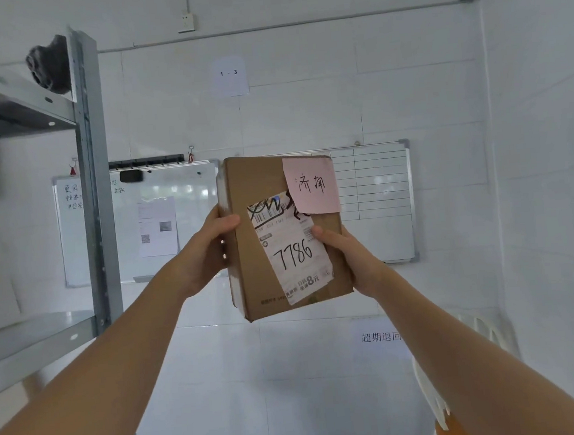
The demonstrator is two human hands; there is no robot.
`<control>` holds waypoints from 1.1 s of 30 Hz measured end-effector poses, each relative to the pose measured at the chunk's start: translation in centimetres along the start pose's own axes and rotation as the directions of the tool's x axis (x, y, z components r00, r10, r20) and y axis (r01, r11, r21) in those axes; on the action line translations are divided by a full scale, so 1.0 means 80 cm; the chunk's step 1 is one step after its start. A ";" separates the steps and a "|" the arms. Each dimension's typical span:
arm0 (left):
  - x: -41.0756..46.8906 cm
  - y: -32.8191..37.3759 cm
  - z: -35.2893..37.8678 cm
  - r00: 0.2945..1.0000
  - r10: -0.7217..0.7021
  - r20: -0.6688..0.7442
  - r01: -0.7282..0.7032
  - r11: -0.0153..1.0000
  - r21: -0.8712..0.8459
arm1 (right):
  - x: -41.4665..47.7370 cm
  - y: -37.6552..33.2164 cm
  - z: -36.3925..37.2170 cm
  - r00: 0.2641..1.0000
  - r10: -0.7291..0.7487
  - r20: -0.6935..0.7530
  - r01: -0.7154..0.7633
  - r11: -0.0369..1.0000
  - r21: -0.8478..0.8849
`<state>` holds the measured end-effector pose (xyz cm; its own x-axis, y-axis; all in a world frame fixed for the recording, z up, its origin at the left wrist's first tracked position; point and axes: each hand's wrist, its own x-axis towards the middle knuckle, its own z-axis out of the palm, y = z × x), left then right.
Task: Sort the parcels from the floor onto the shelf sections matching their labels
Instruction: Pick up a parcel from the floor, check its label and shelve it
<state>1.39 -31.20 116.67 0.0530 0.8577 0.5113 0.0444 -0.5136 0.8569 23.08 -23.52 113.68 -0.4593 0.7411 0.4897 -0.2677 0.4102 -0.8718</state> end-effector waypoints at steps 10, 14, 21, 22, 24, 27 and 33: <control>0.006 -0.028 0.020 0.990 0.004 -0.139 -0.020 0.993 -0.113 | 0.004 0.000 0.005 0.989 -0.106 -0.098 0.118 0.985 0.124; 0.007 -0.042 0.030 0.979 -0.036 -0.201 -0.008 0.976 -0.216 | 0.006 0.005 0.010 0.981 -0.137 -0.140 0.154 0.981 0.119; 0.009 -0.049 0.024 0.980 0.015 -0.198 -0.070 0.959 -0.274 | 0.008 0.015 0.017 0.983 -0.131 -0.127 0.150 0.977 0.154; 0.009 -0.050 0.022 0.979 0.011 -0.201 -0.068 0.958 -0.278 | 0.007 0.015 0.017 0.984 -0.130 -0.124 0.149 0.976 0.158; 0.009 -0.052 0.021 0.980 0.013 -0.199 -0.070 0.957 -0.281 | 0.004 0.015 0.017 0.984 -0.137 -0.117 0.155 0.975 0.162; 0.007 -0.053 0.017 0.981 0.014 -0.194 -0.068 0.960 -0.273 | 0.003 0.017 0.021 0.984 -0.147 -0.100 0.162 0.974 0.160; -0.001 -0.050 -0.010 0.978 -0.007 -0.207 -0.043 0.971 -0.235 | 0.015 0.030 0.048 0.988 -0.139 -0.063 0.149 0.964 0.218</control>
<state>0.40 -29.21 113.29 -0.1550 0.8473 0.5079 -0.1935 -0.5302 0.8255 18.62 -23.65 112.21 -0.3636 0.7089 0.6043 -0.5118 0.3900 -0.7655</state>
